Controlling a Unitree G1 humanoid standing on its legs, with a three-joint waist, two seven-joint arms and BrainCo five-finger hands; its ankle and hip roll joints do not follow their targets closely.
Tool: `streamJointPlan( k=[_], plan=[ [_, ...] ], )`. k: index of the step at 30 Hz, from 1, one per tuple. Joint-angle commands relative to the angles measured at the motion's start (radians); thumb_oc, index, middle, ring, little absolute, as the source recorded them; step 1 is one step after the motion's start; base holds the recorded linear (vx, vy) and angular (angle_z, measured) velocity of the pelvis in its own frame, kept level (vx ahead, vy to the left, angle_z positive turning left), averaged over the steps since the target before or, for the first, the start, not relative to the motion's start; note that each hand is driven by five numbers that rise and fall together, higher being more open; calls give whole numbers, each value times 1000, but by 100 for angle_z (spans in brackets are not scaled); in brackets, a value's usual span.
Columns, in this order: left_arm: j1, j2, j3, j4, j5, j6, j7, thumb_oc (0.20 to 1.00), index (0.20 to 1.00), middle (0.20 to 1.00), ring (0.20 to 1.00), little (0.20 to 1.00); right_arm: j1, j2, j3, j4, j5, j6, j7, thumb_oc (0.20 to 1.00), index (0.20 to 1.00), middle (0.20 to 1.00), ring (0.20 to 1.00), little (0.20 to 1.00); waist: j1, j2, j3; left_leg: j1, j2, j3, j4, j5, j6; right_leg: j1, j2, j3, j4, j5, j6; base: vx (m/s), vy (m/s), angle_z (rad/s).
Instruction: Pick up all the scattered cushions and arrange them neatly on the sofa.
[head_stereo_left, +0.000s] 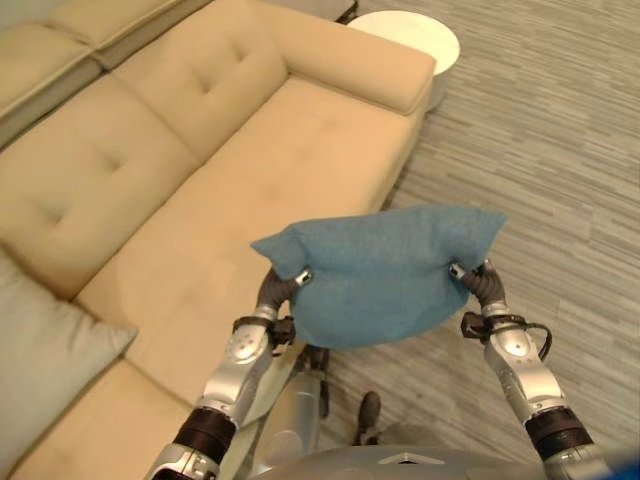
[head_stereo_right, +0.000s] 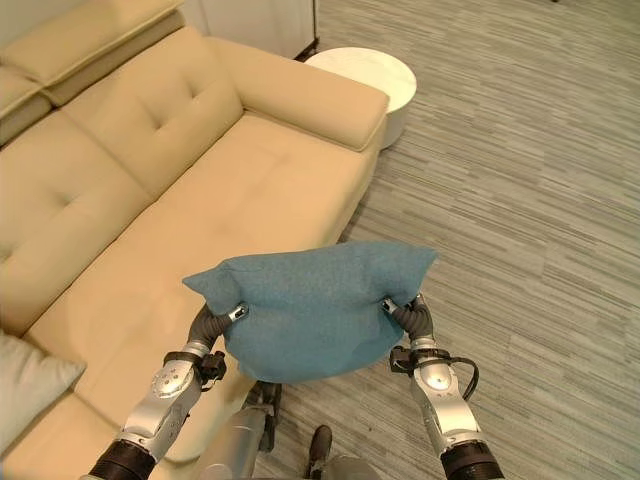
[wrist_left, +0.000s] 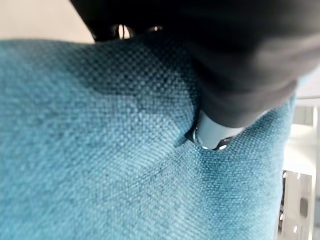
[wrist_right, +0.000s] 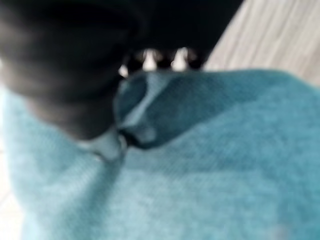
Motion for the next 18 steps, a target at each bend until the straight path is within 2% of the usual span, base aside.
streamJointPlan(
  k=[1,6,7,9,12,15,16,18],
  plan=[
    [-82,16,-6,-116,3,-88,-17,200,200,200,200,200,-65,48,-22,-86,-3,-98,19,200,200,200,200,200,18,-48,-28,132,-10,-1,-9,-166,-5,-134,-133,-8,161,31,105,200,190,-47],
    [-60,38,19,-121,-2,-93,-25,200,200,200,200,200,-94,66,-4,-76,-18,-89,38,200,200,200,200,200,29,-19,-27,207,-3,22,-42,-195,39,-222,-194,3,368,63,164,126,96,0],
    [-47,39,27,-120,-7,-93,-25,200,200,200,200,200,-87,76,-4,-81,-20,-81,48,200,200,200,200,200,26,-12,-27,233,-4,14,-44,-210,41,-235,-214,24,326,60,152,195,-17,25],
    [-43,39,31,-121,-11,-95,-24,200,200,200,200,200,-90,77,-1,-79,-16,-84,48,200,200,200,200,200,25,-8,-27,242,4,13,-49,-214,37,-244,-234,37,270,81,153,162,-92,-5],
    [-42,36,36,-118,-11,-102,-20,200,200,200,200,200,-89,80,-3,-74,-18,-82,49,200,200,200,200,200,14,-8,-22,271,2,-2,-70,-219,29,-280,-253,81,172,136,175,129,-130,9],
    [-46,33,39,-107,-4,-106,-22,200,200,200,200,200,-90,82,-7,-72,-25,-83,50,200,200,200,200,200,9,-26,-36,291,-8,-11,-97,-217,16,-234,-250,87,79,161,188,132,-149,29],
    [-44,32,37,-104,-3,-106,-24,200,200,200,200,200,-87,77,-5,-73,-25,-85,51,200,200,200,200,200,9,-31,-42,294,1,-11,-106,-211,8,-222,-245,76,69,166,186,187,-261,46],
    [-37,26,29,-104,-9,-102,-32,200,200,200,200,200,-64,66,-9,-84,-19,-83,56,200,200,200,200,200,3,-33,-61,312,45,-34,-141,-194,-27,-194,-211,64,59,143,168,207,-356,26]
  ],
)
